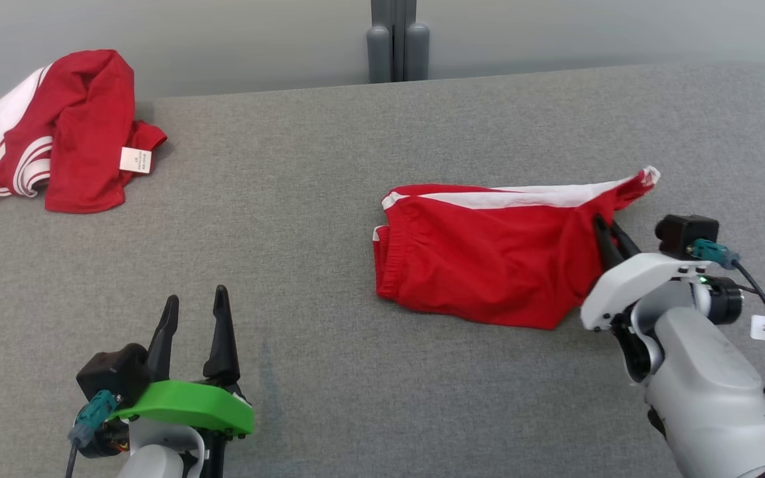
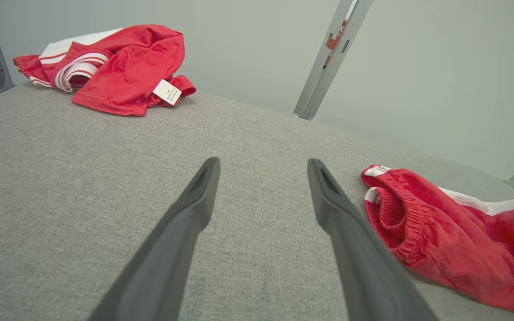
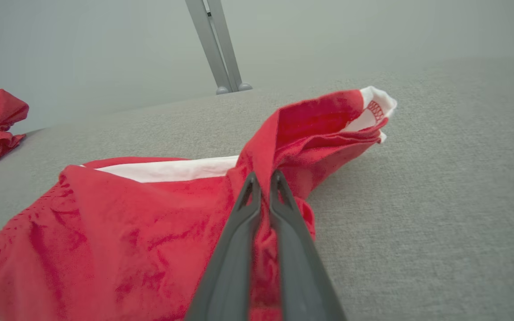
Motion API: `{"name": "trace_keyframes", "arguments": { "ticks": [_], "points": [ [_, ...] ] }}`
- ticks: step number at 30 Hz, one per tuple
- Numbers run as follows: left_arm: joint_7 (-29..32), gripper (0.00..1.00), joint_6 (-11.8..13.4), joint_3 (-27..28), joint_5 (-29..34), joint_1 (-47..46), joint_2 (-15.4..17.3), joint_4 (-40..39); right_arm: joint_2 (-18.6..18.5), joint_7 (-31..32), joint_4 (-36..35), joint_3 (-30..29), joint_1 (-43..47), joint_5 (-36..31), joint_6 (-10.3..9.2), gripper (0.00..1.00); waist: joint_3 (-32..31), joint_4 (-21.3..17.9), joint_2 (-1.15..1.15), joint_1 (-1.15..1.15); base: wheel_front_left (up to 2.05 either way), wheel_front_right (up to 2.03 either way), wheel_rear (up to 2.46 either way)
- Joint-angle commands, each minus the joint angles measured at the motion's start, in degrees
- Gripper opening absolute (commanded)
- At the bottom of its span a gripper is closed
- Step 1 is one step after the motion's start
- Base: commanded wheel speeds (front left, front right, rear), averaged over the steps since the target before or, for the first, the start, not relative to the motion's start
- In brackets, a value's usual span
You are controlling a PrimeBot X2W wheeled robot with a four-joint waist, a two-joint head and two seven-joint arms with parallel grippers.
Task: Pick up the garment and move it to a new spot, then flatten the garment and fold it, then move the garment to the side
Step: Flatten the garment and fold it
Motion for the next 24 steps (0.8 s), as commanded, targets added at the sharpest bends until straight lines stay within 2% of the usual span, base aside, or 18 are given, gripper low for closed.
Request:
{"name": "trace_keyframes", "arguments": {
  "ticks": [1,10,16,24],
  "points": [
    [-0.04,1.0,-0.31,0.25,0.31,0.61,-0.19,0.07,0.63,0.32,-1.46,1.0,-0.08,-0.51,-0.08,0.0,-0.39,0.61,0.0,0.0,0.0,0.0,0.0],
    [-0.04,1.0,-1.11,0.52,1.25,0.42,-1.82,0.35,4.99,6.54,-11.31,10.17,1.38,-0.33,-0.08,0.0,-0.56,2.35,0.0,0.0,0.0,0.0,0.0],
    [-0.04,1.0,-1.71,0.85,1.97,-0.54,-2.73,0.64,6.09,9.8,-11.07,14.52,1.41,1.24,-0.08,0.0,0.09,3.89,0.0,0.0,0.0,0.0,0.0],
    [-0.04,1.0,-2.47,1.84,2.68,-0.94,-3.51,1.37,6.41,9.15,-9.56,18.46,-0.22,3.4,-0.08,0.0,0.63,4.79,0.0,0.0,0.0,0.0,0.0]
  ]
}}
